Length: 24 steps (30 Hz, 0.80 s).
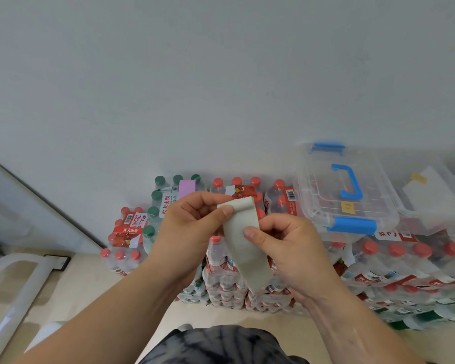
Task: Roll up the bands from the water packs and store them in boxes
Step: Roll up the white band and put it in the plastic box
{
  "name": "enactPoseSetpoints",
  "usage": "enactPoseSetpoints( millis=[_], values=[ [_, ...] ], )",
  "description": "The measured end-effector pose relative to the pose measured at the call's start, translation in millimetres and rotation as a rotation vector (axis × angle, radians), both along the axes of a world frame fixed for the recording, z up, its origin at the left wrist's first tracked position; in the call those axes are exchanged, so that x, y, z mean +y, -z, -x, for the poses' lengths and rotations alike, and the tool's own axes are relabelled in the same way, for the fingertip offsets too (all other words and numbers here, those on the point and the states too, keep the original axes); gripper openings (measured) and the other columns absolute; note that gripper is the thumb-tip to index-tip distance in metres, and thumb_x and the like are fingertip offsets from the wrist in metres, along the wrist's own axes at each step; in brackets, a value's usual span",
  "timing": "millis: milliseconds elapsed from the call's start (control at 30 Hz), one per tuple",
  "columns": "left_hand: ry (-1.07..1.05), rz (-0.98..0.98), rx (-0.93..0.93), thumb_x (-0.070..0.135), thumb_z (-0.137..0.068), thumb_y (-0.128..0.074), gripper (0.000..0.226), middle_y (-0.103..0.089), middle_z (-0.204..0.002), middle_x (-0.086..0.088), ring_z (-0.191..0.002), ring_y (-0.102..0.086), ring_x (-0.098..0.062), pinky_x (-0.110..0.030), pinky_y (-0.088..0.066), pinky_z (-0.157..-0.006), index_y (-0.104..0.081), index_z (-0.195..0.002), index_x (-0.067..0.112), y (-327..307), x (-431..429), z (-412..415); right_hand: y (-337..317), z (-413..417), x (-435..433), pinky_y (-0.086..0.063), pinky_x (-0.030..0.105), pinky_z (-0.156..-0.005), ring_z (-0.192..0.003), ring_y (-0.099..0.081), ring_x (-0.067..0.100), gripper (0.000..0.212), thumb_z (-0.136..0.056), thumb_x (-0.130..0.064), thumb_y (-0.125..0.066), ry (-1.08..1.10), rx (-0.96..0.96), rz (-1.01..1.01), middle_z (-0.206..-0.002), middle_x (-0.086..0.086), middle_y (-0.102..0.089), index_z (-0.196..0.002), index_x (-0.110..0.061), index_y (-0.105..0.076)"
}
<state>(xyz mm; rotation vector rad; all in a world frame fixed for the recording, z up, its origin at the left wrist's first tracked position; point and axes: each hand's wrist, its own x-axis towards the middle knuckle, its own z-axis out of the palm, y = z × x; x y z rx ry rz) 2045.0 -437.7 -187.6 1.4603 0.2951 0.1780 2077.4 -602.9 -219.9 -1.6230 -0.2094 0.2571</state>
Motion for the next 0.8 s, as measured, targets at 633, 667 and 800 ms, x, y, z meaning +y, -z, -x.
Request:
enactPoseSetpoints(
  millis=[633,667,800],
  values=[
    [0.028,-0.180,-0.061,-0.018,-0.076,-0.072,0.022,-0.076,-0.084,-0.003,-0.079,-0.071,-0.014,-0.022,-0.059,-0.076,-0.075,-0.078,0.004,2.2,-3.0,0.6,-11.7,6.1,2.3,-0.051,0.037,-0.063,-0.067,-0.060,0.024,0.036,-0.075,-0.054,-0.067,0.110,0.029,-0.045,-0.075,0.015,-0.070,-0.078,-0.020,-0.080],
    [0.035,-0.198,-0.071,-0.018,-0.076,-0.072,0.021,-0.075,-0.086,-0.006,-0.081,-0.071,-0.017,-0.024,-0.060,-0.077,-0.075,-0.078,0.002,3.5,-3.2,0.9,-11.4,6.3,3.0,-0.050,0.038,-0.062,-0.065,-0.058,0.025,0.035,-0.076,-0.054,-0.068,0.129,0.025,-0.035,-0.075,0.016,-0.070,-0.076,-0.021,-0.079],
    [0.040,-0.229,-0.081,-0.016,-0.074,-0.076,0.017,-0.075,-0.090,-0.010,-0.088,-0.069,-0.034,-0.039,-0.061,-0.080,-0.075,-0.077,0.000,7.9,-2.0,2.6,-11.3,7.3,2.3,-0.052,0.024,-0.060,-0.062,-0.062,0.008,0.017,-0.086,-0.034,-0.073,0.143,0.024,-0.022,-0.072,0.001,-0.074,-0.075,-0.024,-0.080]
  ],
)
